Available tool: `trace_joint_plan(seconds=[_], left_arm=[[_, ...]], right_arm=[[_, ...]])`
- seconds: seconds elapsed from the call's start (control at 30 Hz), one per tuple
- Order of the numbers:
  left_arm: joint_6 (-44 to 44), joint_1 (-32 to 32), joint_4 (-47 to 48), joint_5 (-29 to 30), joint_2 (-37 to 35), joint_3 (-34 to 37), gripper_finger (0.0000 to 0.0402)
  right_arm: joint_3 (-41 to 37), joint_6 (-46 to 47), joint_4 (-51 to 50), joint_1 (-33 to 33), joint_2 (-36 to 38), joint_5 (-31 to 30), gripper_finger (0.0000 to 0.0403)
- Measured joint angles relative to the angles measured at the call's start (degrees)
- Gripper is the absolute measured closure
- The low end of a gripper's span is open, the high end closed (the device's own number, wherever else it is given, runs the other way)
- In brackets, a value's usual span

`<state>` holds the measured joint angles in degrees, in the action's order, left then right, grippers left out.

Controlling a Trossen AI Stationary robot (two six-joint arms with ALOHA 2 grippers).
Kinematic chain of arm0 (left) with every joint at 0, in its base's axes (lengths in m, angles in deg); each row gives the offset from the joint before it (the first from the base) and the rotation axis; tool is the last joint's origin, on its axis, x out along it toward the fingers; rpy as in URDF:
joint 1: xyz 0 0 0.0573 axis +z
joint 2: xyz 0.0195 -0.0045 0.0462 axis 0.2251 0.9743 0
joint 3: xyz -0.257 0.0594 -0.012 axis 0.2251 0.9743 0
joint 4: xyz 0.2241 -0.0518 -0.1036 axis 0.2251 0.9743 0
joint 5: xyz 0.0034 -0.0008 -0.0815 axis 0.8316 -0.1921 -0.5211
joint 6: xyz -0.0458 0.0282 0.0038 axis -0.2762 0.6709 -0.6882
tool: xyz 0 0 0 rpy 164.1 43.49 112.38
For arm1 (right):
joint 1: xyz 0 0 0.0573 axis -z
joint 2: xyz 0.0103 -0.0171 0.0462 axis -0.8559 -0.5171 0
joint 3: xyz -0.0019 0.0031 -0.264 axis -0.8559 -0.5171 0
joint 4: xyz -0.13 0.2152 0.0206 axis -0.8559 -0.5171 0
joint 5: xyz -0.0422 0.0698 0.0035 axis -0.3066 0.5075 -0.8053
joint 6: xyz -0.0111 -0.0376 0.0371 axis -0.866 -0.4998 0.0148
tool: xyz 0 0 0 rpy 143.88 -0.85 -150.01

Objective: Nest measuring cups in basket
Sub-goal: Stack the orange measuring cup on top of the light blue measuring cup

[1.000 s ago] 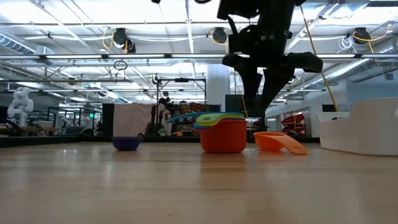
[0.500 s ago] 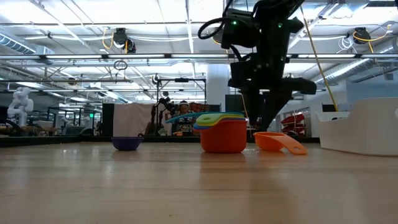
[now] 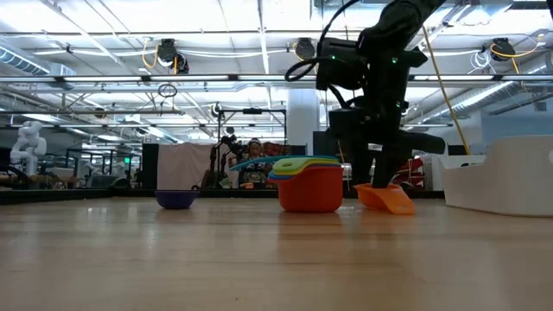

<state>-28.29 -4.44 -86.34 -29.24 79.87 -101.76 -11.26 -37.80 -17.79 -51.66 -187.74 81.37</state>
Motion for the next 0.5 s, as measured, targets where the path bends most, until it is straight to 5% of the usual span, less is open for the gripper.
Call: trace_joint_plan(seconds=[0.13,0.3,0.5], left_arm=[[0.0,0.1,-0.3,0.0,0.0,0.0,0.0364],[-0.1,0.2,-0.3,0.0,0.0,0.0,0.0364],[-0.1,0.2,-0.2,0.0,0.0,0.0,0.0364]], right_arm=[[-0.9,-0.2,0.8,0.2,0.0,0.0,0.0277],[-1.3,-0.7,0.2,0.2,0.0,0.0,0.0383],[-1.2,-0.2,0.0,0.1,0.6,-2.6,0.0399]])
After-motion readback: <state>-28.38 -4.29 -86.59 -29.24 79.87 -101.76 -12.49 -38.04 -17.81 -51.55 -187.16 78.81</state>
